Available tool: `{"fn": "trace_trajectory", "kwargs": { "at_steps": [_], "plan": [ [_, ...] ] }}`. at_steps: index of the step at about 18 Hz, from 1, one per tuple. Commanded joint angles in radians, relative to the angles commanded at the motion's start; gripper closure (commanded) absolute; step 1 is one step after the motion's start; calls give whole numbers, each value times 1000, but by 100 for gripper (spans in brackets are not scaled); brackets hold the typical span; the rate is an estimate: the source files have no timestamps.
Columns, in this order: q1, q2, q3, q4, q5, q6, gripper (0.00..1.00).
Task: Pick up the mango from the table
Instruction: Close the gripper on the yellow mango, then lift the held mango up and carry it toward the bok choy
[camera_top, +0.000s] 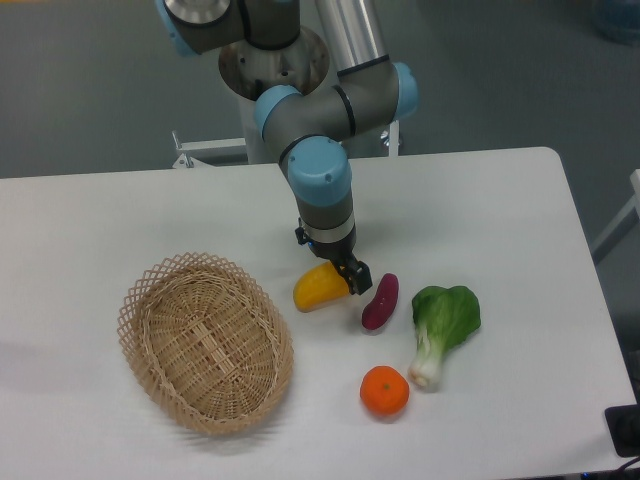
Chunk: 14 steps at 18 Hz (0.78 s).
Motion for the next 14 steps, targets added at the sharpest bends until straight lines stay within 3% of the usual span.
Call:
{"fn": "trace_trajectory", "kwargs": {
  "at_steps": [3, 6, 8, 14],
  "plan": [
    [0, -2, 0, 2, -2, -6, 2],
    [0, -2, 3, 5, -2, -3, 36],
    [0, 0, 3, 6, -2, 0, 50],
    [2, 11, 14, 5, -2, 3, 55]
  ]
}}
